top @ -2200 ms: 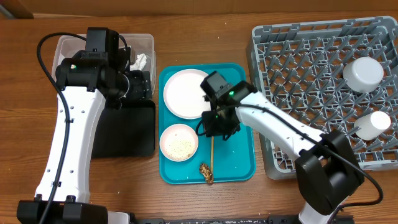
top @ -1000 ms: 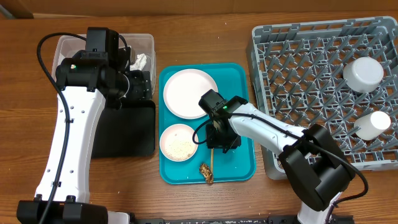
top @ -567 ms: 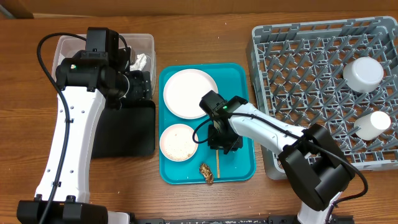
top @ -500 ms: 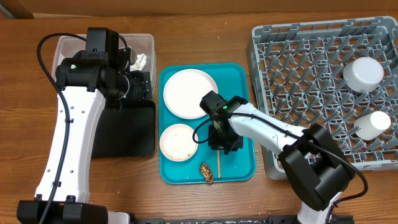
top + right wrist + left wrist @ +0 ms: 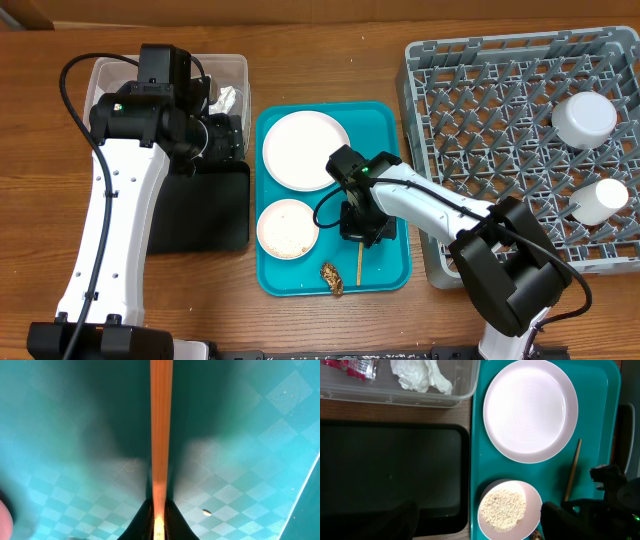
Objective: Sort waste into correct bins and load items into the dishwasher
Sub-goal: 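Carry the second chopstick right and release it into the rack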
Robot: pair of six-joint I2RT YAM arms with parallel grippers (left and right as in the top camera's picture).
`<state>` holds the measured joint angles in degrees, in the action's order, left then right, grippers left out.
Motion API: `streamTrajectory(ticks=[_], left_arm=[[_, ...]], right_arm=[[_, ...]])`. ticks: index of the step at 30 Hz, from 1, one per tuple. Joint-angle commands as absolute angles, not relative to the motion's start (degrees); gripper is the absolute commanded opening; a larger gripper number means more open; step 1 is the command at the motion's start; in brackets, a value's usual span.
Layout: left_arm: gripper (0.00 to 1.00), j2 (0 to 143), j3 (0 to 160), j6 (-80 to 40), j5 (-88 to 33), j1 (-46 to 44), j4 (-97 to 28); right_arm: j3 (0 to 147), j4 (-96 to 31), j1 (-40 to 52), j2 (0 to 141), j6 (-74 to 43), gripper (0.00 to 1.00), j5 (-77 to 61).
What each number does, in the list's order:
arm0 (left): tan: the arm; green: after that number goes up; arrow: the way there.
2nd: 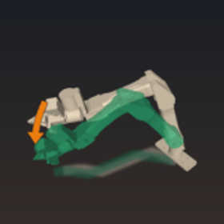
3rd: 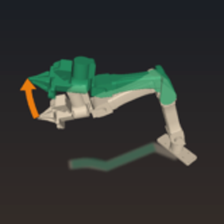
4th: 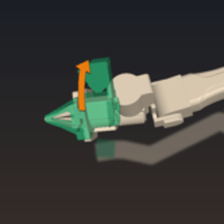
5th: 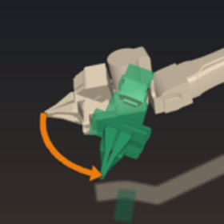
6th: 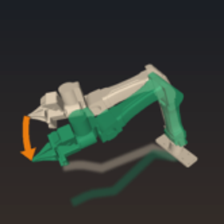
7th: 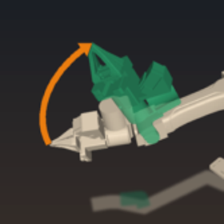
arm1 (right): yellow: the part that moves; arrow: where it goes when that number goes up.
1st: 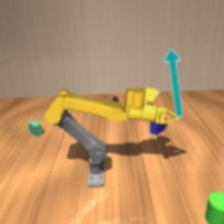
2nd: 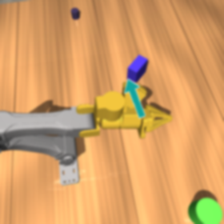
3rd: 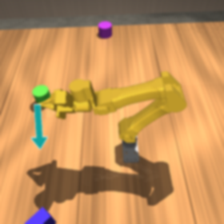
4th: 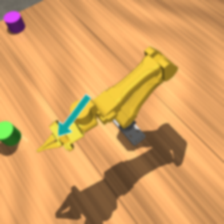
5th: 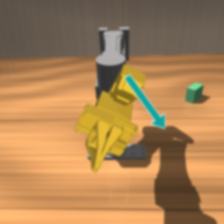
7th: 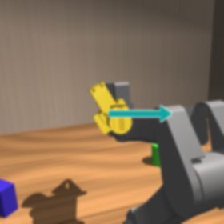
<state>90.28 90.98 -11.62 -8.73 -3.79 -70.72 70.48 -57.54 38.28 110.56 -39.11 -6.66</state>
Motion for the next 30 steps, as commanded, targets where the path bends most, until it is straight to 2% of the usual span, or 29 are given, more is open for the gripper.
streamTrajectory(ticks=[1,6,14,21,30], left_arm=[[0.80,90.7,91.6,-11.8,-8.4,-4.2,-70.7],[0.81,90.7,91.6,-11.8,-8.4,-4.2,-70.7],[0.82,90.7,91.6,-11.8,-8.4,-4.2,-70.6],[0.82,90.7,91.6,-11.8,-8.4,-4.2,-70.7],[0.82,90.7,91.6,-11.8,-8.4,-4.2,-70.6]], right_arm=[[70.1,-57.3,38.1,111.2,-38.5,0.07,-6.0],[72.3,-59.4,38.1,110.4,-35.3,0.04,-5.5],[81.6,-68.6,35.7,102.6,-32.9,0.04,4.4],[86.9,-73.7,26.1,95.6,-20.5,0.04,4.4],[85.2,-78.4,13.8,95.3,-6.9,0.04,2.3]])
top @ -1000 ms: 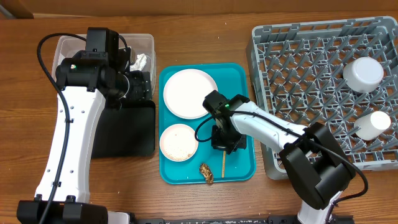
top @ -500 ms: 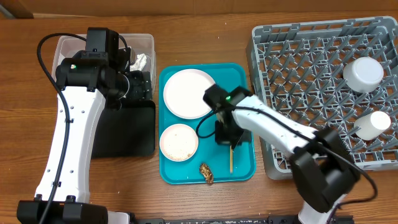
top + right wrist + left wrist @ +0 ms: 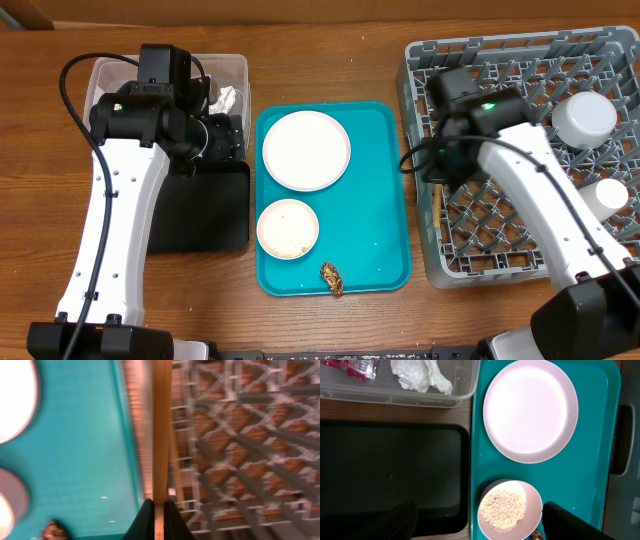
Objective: Sort waste into correct bins and load items into the dishwasher
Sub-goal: 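Carry the second chopstick right and release it into the rack, then retract the right gripper to the rack's right side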
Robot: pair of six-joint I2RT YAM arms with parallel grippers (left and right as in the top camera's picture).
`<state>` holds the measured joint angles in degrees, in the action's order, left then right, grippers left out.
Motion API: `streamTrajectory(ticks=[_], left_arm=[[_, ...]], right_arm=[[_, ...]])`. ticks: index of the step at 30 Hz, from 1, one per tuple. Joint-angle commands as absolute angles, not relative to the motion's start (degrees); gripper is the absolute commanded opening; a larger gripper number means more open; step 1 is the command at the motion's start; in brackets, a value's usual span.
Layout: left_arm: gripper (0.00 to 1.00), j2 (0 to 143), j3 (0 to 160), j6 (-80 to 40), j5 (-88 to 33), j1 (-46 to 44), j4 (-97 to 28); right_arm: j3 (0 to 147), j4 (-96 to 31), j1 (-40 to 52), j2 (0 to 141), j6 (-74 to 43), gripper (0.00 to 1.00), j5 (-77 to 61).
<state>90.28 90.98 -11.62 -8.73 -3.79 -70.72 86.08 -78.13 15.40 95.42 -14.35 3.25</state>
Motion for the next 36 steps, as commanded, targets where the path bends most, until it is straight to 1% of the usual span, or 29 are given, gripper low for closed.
streamTrajectory(ticks=[1,12,18,20,22,23,30,36], left_arm=[[0.82,90.7,91.6,-11.8,-8.4,-4.2,-70.6],[0.82,90.7,91.6,-11.8,-8.6,-4.2,-70.7],[0.81,90.7,91.6,-11.8,-8.6,-4.2,-70.7],[0.82,90.7,91.6,-11.8,-8.6,-4.2,-70.7],[0.81,90.7,91.6,-11.8,-8.5,-4.2,-70.7],[0.81,90.7,91.6,-11.8,-8.6,-4.2,-70.7],[0.80,90.7,91.6,-11.8,-8.6,-4.3,-70.7],[0.80,90.7,91.6,-12.1,-9.0,-5.3,-70.9]], right_arm=[[84.6,-78.3,13.3,95.3,-5.7,0.04,2.3],[78.1,-73.9,12.4,95.3,-4.0,0.04,2.3],[76.9,-72.6,12.4,95.3,-4.0,0.06,2.3],[76.9,-72.4,12.4,95.3,-4.0,0.13,2.3],[76.9,-72.3,12.4,95.3,-4.0,0.25,2.3],[76.9,-72.4,12.4,95.3,-4.0,0.27,2.3],[76.9,-72.3,12.4,95.1,-5.1,0.29,2.3],[77.5,-71.4,11.6,91.1,-10.1,0.33,2.3]])
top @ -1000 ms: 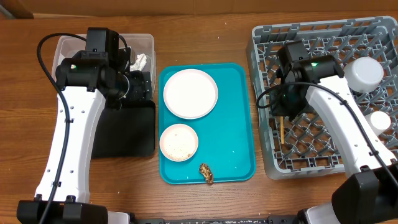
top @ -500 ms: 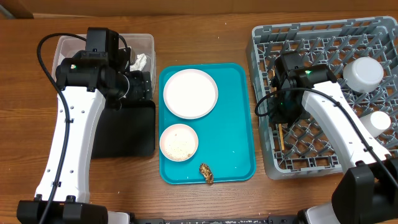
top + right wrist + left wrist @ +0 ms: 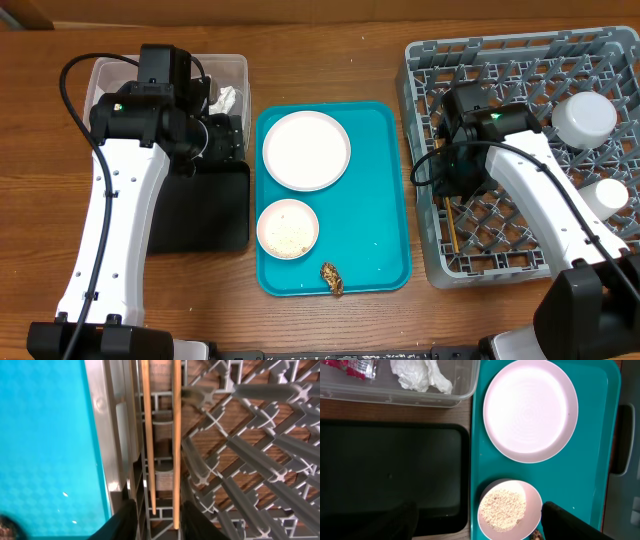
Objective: Sort waste into correct bins and load items into the dishwasher
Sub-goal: 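Retract the right gripper to the rack's right side, then reach the left gripper to the small white rice bowl and grasp its rim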
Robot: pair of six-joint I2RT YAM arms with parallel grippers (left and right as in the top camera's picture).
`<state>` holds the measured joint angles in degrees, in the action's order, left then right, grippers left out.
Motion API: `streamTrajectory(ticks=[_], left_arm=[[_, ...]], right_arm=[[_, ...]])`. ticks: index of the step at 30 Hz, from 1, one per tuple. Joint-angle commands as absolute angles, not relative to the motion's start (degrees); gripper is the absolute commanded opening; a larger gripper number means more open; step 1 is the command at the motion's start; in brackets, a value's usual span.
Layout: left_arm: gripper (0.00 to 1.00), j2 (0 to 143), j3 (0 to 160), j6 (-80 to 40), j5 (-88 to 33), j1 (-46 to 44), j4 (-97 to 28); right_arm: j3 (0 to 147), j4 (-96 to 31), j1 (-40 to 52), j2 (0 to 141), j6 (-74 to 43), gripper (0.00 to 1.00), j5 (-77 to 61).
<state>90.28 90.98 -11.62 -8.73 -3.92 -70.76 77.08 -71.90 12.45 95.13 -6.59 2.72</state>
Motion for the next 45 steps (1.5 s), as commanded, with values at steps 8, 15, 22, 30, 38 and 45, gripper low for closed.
streamTrajectory(ticks=[8,15,22,30,38,45], left_arm=[[0.80,91.5,90.1,-14.1,-8.8,-14.4,-68.7],[0.80,96.7,88.6,-15.1,-8.8,-22.9,-69.2],[0.78,104.4,86.9,-15.5,-9.0,-31.6,-71.2],[0.76,112.1,86.8,-15.9,-8.4,-38.4,-72.6],[0.71,113.9,86.8,-19.4,-2.3,-38.6,-73.9],[0.72,114.0,86.8,-20.9,-0.9,-38.7,-74.4]], right_arm=[[77.8,-69.8,0.8,80.4,-14.4,0.46,-6.1],[77.6,-72.6,-7.1,78.8,-12.0,0.66,-8.3],[77.3,-73.8,-7.6,78.9,-8.9,0.68,-7.6],[77.3,-73.6,-7.6,78.9,-8.9,0.68,-7.6],[77.3,-73.6,-7.6,78.9,-8.9,0.68,-7.6],[77.3,-73.6,-7.6,78.9,-8.9,0.68,-7.6]])
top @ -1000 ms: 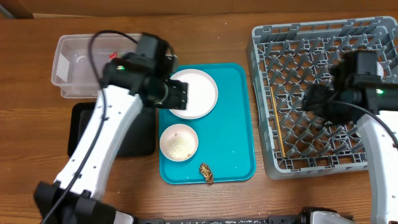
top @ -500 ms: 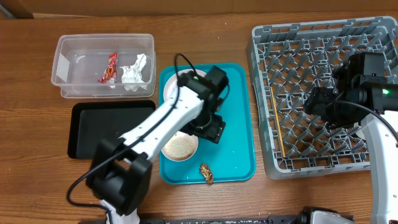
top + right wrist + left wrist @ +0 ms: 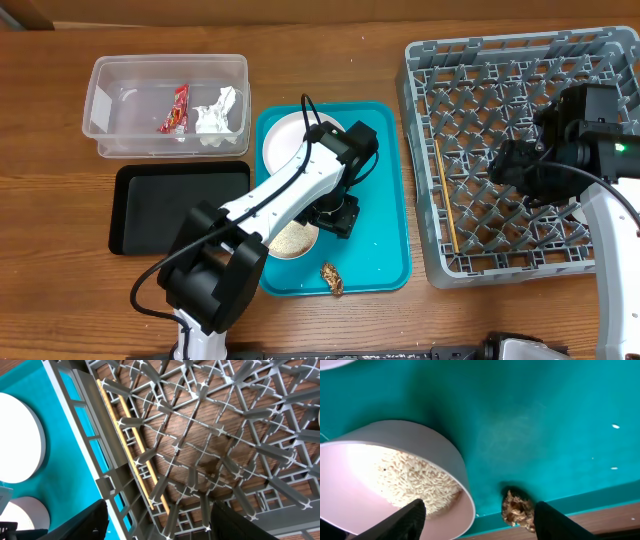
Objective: Sort waste into correct bins and load items into the dishwasher
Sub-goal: 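Reach the left gripper to the small white rice bowl and grasp its rim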
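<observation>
Low over the teal tray, my left gripper is open. In the left wrist view the left gripper spans the rim of the pink bowl of rice and a brown food scrap. The scrap lies at the tray's front edge. My arm partly covers the white plate. My right gripper hangs open and empty over the grey dish rack. Two wooden chopsticks lie along the rack's left side, seen as chopsticks from the right wrist.
A clear bin at the back left holds a red wrapper and crumpled white tissue. A black tray lies in front of it. My right arm covers the rack's right part.
My left arm has left the bins and now sits low over the tray by the rice bowl and scrap. My right gripper has moved right, away from the chopsticks at the rack's left edge.
My right gripper was shut on a chopstick on the tray, then held it over the rack's left edge. It then stood open with the chopstick lying in the rack beside another. My left arm stayed by the bins throughout and is now over the tray.
</observation>
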Robot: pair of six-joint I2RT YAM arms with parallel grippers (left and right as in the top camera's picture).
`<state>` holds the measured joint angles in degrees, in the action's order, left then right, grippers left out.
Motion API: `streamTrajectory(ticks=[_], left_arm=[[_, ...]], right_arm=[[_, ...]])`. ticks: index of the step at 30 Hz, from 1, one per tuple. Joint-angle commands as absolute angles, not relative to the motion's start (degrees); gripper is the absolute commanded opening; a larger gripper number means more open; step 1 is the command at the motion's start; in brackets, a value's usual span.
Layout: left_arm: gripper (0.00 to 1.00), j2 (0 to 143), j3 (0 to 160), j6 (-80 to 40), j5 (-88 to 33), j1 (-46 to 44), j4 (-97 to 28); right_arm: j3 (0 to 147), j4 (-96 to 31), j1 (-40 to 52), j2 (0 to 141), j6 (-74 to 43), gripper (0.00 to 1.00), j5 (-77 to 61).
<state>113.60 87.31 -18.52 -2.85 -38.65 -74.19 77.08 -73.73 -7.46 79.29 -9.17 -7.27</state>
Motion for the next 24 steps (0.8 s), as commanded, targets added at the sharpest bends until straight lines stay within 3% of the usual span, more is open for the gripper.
streamTrajectory(ticks=[1,11,14,20,21,24], left_arm=[[0.72,114.0,86.8,-21.2,-0.9,-38.7,-74.3],[0.66,114.0,82.3,-21.9,-1.1,-38.7,-71.4],[0.48,114.0,81.7,-21.9,-1.0,-38.7,-70.9],[0.31,114.0,81.7,-21.9,-1.0,-38.7,-69.5],[0.24,114.0,81.7,-21.9,-1.0,-38.7,-69.4],[0.23,114.0,81.7,-21.9,-1.0,-38.7,-68.9]], right_arm=[[77.3,-73.6,-7.6,78.9,-8.9,0.68,-7.6],[77.3,-73.8,-7.6,78.9,-8.9,0.68,-7.6],[77.3,-73.8,-7.6,78.9,-8.9,0.68,-7.6],[77.3,-73.8,-7.6,78.9,-8.9,0.68,-7.6],[77.3,-73.8,-7.6,78.9,-8.9,0.68,-7.6],[77.3,-73.8,-7.6,78.9,-8.9,0.68,-7.6]])
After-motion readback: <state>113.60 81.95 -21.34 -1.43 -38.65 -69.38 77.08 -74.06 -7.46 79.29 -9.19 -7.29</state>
